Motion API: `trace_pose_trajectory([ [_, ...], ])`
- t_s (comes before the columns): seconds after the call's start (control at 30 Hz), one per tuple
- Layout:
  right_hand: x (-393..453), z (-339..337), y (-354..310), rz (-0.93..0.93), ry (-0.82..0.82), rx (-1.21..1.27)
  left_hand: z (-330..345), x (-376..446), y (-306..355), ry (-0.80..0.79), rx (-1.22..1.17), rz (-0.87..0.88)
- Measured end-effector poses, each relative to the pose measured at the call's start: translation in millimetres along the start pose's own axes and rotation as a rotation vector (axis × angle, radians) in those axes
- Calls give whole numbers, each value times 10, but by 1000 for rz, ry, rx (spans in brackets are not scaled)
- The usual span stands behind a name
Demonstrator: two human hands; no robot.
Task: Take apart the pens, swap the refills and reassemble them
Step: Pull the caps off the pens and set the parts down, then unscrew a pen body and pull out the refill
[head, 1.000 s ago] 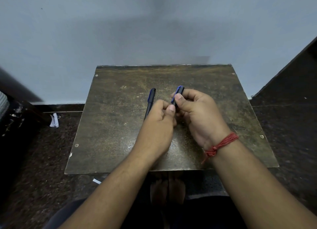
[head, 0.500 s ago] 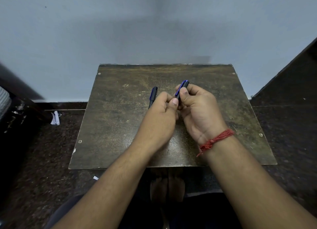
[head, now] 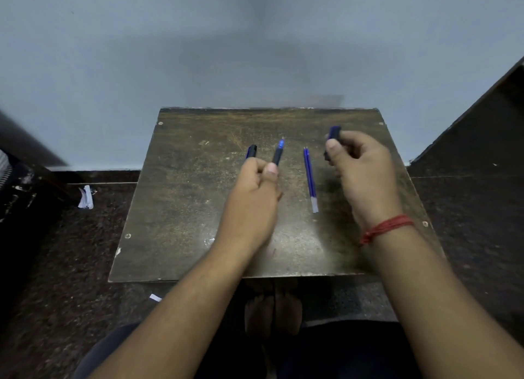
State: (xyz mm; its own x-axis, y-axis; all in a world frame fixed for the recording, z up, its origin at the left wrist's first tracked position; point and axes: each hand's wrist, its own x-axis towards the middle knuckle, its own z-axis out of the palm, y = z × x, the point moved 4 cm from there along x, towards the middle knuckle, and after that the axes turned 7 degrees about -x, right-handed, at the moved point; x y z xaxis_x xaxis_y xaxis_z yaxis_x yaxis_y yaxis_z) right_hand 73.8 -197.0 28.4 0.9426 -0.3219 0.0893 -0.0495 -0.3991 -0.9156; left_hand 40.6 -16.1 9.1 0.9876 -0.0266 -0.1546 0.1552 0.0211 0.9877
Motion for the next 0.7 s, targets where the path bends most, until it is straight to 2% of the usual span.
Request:
trace_pose_trajectory([
  [0.13, 42, 45, -35, -102, 61, -364, -55, -14, -42, 26, -63, 25],
  [0.23, 65, -3, 33, -83, 47, -564, -94, 5, -44, 37, -47, 37],
  [0.4, 73, -26, 100, 11, -78, -705, -105, 22, -52, 42, -69, 30],
  [0.7, 103, 34, 95, 51, -233, -920, -88, 29, -69, 33, -61, 30],
])
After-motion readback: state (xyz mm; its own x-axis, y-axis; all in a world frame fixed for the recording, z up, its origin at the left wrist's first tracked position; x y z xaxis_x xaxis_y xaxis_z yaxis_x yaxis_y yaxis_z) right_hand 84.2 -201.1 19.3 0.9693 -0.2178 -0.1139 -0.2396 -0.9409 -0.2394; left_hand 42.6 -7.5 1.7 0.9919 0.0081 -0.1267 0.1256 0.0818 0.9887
